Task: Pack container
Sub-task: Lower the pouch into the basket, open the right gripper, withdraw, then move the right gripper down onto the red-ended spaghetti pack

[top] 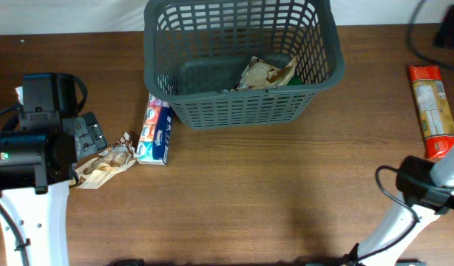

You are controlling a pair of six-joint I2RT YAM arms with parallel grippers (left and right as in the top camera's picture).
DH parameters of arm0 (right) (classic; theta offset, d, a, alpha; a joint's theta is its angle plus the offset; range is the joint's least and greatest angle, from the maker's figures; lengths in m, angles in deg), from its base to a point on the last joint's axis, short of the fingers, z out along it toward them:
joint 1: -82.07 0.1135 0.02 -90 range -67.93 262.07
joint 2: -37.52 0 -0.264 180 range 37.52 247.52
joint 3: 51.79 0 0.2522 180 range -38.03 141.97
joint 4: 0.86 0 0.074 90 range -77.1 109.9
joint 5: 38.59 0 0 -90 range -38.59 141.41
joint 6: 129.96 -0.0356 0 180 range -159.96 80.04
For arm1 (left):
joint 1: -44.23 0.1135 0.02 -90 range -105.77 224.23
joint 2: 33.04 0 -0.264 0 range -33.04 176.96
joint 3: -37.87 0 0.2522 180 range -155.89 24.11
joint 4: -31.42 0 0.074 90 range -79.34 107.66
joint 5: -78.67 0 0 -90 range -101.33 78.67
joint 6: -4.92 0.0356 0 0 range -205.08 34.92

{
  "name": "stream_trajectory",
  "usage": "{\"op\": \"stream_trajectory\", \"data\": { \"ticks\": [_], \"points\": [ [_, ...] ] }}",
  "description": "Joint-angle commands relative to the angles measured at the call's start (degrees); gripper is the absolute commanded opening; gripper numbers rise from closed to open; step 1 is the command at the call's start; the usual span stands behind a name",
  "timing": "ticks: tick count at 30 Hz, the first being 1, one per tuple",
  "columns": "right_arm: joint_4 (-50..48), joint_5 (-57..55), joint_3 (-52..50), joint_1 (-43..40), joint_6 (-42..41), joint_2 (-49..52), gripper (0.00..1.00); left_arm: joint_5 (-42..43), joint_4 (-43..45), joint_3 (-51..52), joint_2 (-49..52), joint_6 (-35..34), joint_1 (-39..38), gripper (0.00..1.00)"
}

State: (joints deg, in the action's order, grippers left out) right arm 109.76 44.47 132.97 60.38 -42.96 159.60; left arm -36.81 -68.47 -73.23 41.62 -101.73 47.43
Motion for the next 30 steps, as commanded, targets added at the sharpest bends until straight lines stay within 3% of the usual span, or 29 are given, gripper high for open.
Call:
{"op": "stream_trajectory", "data": {
  "ticks": [1, 4, 17, 26, 30],
  "points": [
    [-1.9, -5.9, -5.4, -5.3, -8.2, 1.2, 0.99, 0.4, 0.1, -0.2, 0.1, 0.2, 0.3, 0.99],
    [-5.2, -5.5, -11.5, -8.3, -5.7, 1.5, 0.99, 0.5, 0.1, -0.2, 0.1, 0.2, 0.3, 0.99],
    [-21.6, -2.4, -43.9, -11.9, 30.7, 1.8, 0.99, 0.6, 0.1, -0.2, 0.1, 0.2, 0.3, 0.99],
    [-30.9, -3.0, -55.3, -12.3, 35.8, 2.2, 0.99, 0.6, 0.1, -0.2, 0.1, 0.2, 0.3, 0.99],
    [-31.1, -10.0, -56.0, -12.2, 35.6, 4.2, 0.99, 0.6, 1.2, -0.2, 0.1, 0.2, 0.3, 0.99]
  ]
}}
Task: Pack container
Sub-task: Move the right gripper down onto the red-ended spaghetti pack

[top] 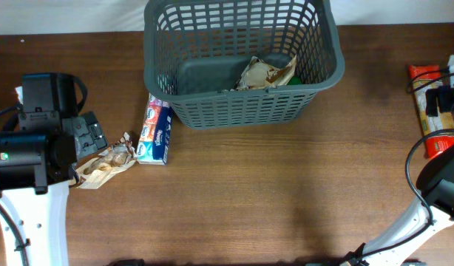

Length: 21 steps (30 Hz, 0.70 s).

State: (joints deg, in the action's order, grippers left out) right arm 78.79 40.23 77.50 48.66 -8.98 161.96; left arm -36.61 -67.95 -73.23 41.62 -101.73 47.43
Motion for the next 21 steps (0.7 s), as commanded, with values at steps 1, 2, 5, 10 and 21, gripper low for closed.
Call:
{"op": "stream_trajectory", "data": {
  "ticks": [1, 2, 5, 10, 21],
  "points": [
    [-0.2, -7.5, -0.5, -0.5, 1.7, 2.5, 0.99, 0.4, 1.0, -0.2, 0.1, 0.2, 0.3, 0.99],
    [-0.2, -8.7, -0.5, -0.5, 1.7, 3.3, 0.99, 0.4, 1.2, -0.2, 0.1, 0.2, 0.3, 0.99],
    [-0.3, -6.5, -0.4, -0.6, 1.8, 4.4, 0.99, 0.4, 1.6, -0.2, 0.1, 0.2, 0.3, 0.99],
    [-1.5, -6.2, -0.3, -0.5, 0.6, 5.6, 0.99, 0.4, 1.6, -0.2, 0.1, 0.2, 0.3, 0.99],
    [-3.7, -1.9, 1.2, 1.2, -0.2, 8.2, 0.99, 0.7, 1.4, -0.2, 0.1, 0.2, 0.3, 0.99]
  ]
}}
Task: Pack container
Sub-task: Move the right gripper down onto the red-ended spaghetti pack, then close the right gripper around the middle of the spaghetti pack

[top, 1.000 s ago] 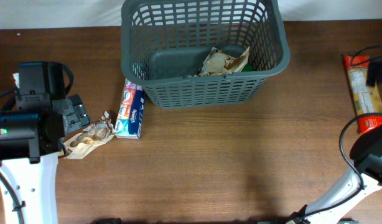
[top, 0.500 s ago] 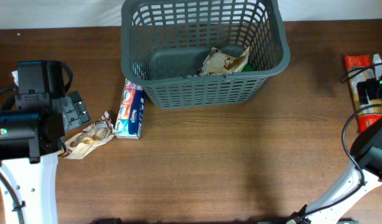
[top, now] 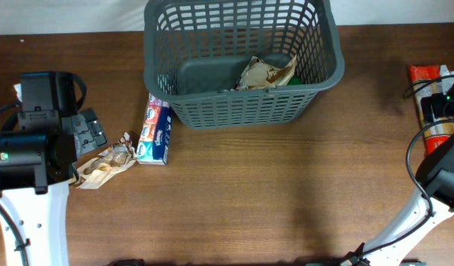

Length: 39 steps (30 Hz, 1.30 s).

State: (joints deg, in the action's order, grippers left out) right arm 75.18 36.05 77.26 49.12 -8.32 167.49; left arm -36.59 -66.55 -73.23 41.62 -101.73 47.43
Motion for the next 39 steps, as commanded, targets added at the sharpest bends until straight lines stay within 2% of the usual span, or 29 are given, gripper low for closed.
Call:
{"op": "stream_trajectory", "data": {
  "ticks": [1, 18, 39],
  "points": [
    [-0.1, 2.6, 1.8, 0.7, -1.1, 3.1, 0.99, 1.0, 0.0, -0.2, 0.1, 0.2, 0.3, 0.99],
    [1.9, 7.0, 7.2, -1.2, -2.6, 9.3, 0.99, 2.6, -0.5, -0.2, 0.1, 0.2, 0.3, 0.99],
    [0.4, 10.7, 7.8, -4.3, -1.6, 9.7, 0.99, 5.6, -0.7, -0.2, 0.1, 0.2, 0.3, 0.99]
  ]
}}
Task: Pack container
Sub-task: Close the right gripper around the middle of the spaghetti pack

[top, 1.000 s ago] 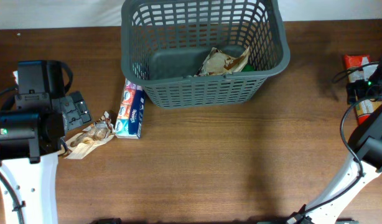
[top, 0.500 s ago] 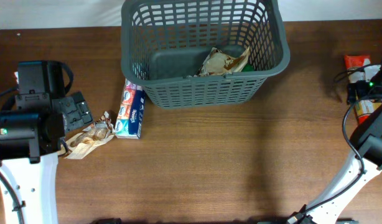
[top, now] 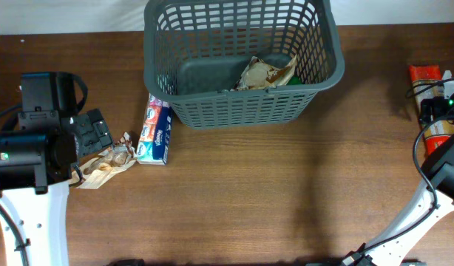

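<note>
A grey slatted basket stands at the back middle with a brown snack bag inside. Left of it a blue and white tissue pack lies on the table beside a second brown snack bag. My left gripper hovers just left of that bag, above its upper edge, and looks open. At the far right a long red packet lies lengthwise. My right gripper sits over its middle and hides it, and its jaws cannot be made out.
The wooden table runs to a white wall at the back. Black cables trail at the back right corner and along the right arm. The left arm's white base fills the front left.
My left gripper has edged slightly right, closer to the snack bag. My right gripper has shifted a little along the red packet, which lies where it did.
First my right arm was low at the front right, with the red packet fully in view. Then its gripper stood over the packet's upper half, then over its middle, where it remains. My left gripper stayed beside the snack bag throughout with only small shifts.
</note>
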You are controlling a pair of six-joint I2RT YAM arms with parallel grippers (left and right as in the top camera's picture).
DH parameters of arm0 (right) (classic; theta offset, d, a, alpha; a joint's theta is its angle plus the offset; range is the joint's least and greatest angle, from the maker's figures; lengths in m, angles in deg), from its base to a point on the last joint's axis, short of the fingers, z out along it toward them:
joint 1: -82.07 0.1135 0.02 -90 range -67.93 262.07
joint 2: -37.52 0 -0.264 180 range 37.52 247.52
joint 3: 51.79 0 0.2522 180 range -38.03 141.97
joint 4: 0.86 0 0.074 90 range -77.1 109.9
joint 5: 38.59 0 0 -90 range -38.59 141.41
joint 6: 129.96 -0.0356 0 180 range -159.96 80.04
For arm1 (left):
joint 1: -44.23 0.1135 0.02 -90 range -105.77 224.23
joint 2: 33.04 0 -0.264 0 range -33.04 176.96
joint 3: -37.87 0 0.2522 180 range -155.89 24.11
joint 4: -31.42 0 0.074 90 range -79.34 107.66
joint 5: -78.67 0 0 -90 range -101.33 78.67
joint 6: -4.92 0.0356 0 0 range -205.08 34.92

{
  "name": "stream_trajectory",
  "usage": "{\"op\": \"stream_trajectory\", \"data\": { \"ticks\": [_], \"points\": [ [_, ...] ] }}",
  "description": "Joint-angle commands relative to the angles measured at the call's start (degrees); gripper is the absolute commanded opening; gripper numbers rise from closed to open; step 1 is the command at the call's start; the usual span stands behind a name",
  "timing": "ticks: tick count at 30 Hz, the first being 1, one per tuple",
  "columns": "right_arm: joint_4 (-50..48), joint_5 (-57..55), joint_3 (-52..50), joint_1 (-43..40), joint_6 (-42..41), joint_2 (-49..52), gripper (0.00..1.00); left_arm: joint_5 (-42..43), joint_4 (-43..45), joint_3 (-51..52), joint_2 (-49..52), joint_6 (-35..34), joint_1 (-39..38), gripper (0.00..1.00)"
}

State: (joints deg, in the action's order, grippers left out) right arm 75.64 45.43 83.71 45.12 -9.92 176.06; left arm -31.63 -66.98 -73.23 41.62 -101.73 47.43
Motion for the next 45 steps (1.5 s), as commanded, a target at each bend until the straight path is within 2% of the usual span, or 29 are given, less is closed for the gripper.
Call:
{"op": "stream_trajectory", "data": {
  "ticks": [1, 22, 40, 45],
  "points": [
    [0.0, 1.3, 1.3, -0.3, 0.0, 1.4, 0.99, 0.7, -0.3, -0.2, 0.1, 0.2, 0.3, 0.99],
    [1.5, 4.3, 1.3, -3.6, -0.3, 4.1, 0.99, 0.7, -1.1, -0.2, 0.1, 0.2, 0.3, 0.99],
    [0.2, 8.8, 1.3, -2.6, -0.3, 4.7, 1.0, 0.7, -1.1, -0.2, 0.1, 0.2, 0.3, 0.99],
    [0.4, 6.7, 1.3, -2.5, -0.3, 4.7, 0.96, 0.6, -1.1, -0.2, 0.1, 0.2, 0.3, 0.99]
  ]
}}
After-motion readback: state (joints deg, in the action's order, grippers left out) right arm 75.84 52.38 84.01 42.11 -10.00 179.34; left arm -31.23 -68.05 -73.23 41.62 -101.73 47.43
